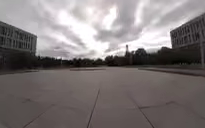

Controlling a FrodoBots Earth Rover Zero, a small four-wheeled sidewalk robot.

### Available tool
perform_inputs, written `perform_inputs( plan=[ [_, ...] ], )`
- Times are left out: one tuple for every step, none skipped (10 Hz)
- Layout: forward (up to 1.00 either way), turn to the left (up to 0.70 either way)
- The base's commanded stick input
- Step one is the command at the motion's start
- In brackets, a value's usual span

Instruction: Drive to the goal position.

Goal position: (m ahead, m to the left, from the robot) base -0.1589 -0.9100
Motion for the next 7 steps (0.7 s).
perform_inputs(
  plan=[
    [0.22, 0.00],
    [0.31, 0.00],
    [0.40, 0.00],
    [0.49, 0.00],
    [0.58, 0.00],
    [0.67, 0.00],
    [0.70, 0.00]
  ],
)
